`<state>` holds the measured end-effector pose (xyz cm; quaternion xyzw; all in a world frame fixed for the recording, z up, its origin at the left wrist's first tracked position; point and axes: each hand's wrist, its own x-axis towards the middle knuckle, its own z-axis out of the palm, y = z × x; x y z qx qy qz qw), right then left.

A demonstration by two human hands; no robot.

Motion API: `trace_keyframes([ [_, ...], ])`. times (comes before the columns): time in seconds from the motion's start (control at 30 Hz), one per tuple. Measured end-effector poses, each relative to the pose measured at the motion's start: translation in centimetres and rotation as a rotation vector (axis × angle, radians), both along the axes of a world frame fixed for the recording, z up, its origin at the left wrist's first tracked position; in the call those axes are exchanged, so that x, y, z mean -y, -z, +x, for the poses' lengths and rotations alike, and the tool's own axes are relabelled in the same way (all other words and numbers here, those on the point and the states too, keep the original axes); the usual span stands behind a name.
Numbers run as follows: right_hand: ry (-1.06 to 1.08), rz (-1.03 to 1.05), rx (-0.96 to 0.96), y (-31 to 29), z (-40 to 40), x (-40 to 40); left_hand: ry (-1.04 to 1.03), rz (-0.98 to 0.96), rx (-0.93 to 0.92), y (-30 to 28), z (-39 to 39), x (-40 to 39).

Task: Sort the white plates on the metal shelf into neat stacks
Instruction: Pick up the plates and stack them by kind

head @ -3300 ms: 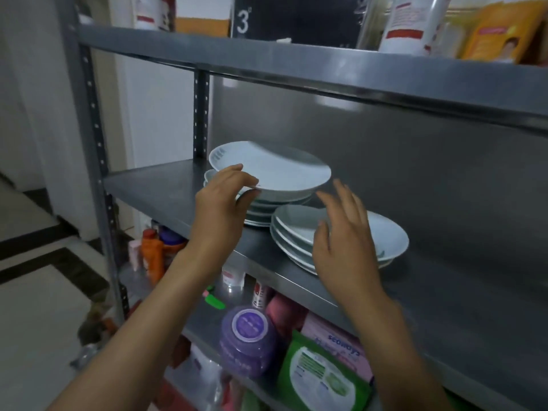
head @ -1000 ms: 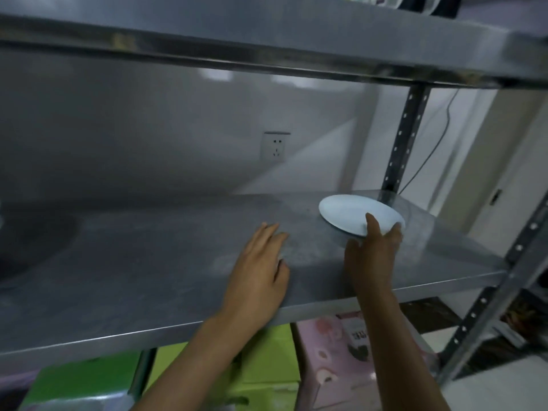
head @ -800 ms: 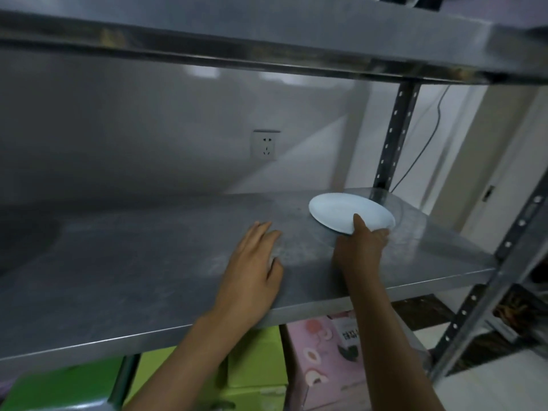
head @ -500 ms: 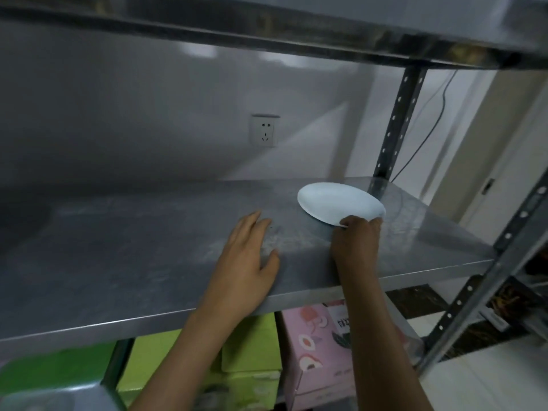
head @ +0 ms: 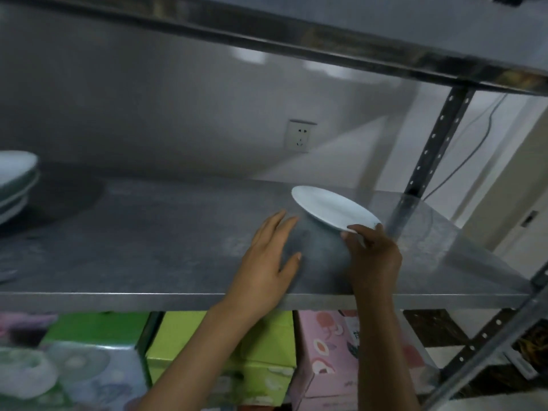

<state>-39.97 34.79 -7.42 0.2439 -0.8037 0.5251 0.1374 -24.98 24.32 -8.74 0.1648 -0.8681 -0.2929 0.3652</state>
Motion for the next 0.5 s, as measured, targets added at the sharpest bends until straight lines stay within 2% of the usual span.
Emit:
trace_keyframes([
  [0.1,-0.121,-0.057,-0.079,-0.1,3.1,1.6,0.009,0.097,-0.151,0.0,1.6,0.0],
  [0.2,-0.243,-0.129,-0.14,-0.5,6.9,3.9,-0.075,0.101,-0.272,-0.2,4.3,0.6],
  [0.33,-0.449,-0.24,-0.068,-1.5,12.2,6.7,-0.32,-0.007,-0.366,-1.1,8.8,3.3],
  [0.5,-0.641,-0.335,-0.057,-3.2,18.8,10.0,-0.482,-0.196,-0.402,-3.1,16.3,6.6],
])
